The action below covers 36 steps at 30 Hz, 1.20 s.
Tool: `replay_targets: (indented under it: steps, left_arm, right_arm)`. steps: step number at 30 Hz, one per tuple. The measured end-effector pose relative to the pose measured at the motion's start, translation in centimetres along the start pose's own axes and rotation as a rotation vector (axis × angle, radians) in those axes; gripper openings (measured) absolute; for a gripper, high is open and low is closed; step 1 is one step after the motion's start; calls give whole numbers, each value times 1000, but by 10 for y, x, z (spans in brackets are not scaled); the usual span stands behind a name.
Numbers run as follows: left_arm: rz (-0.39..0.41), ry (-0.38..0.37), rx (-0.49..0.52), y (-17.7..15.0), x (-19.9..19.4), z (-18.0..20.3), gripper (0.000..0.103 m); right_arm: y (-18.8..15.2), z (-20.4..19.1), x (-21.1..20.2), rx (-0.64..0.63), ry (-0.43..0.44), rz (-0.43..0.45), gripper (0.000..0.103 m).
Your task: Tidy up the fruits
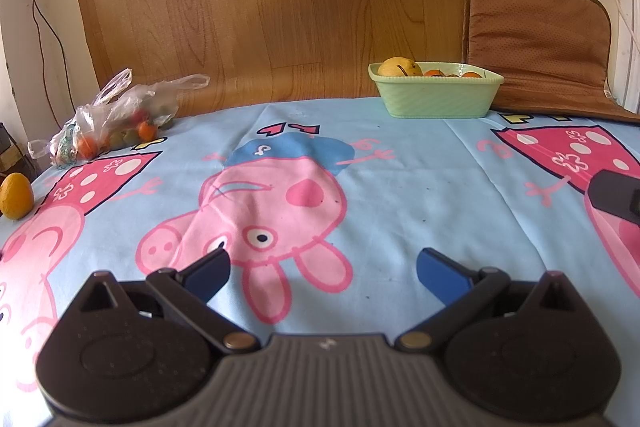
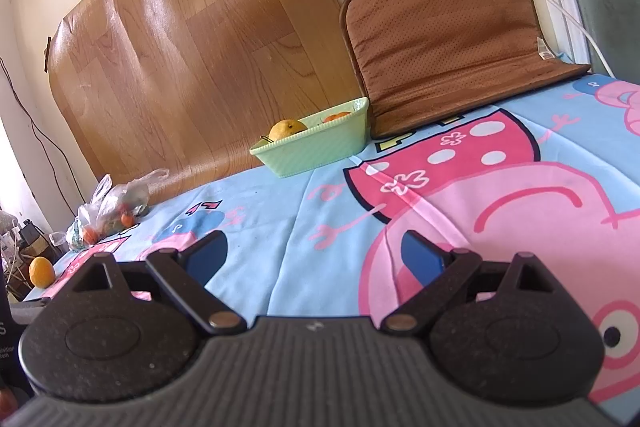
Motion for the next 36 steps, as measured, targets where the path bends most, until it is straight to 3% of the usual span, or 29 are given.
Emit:
replay_targets:
  steps: [30, 36]
  left_arm:
    - [2, -9, 18, 1, 1, -3, 103]
    - [34, -6, 27, 4, -4, -4, 103]
  right_arm:
    - [0, 0, 0, 1, 1, 2, 95]
    - [0, 0, 0, 1, 1, 1, 95]
Point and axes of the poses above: each gripper's, at about its wrist camera, not at the fingertips, and x roughly the way its jaws point, z to its right, y to its top, the point moved 6 cm from there along x, roughly the way its jaws point, and after that the axes turned 13 degrees about x, right-handed, at the moved point
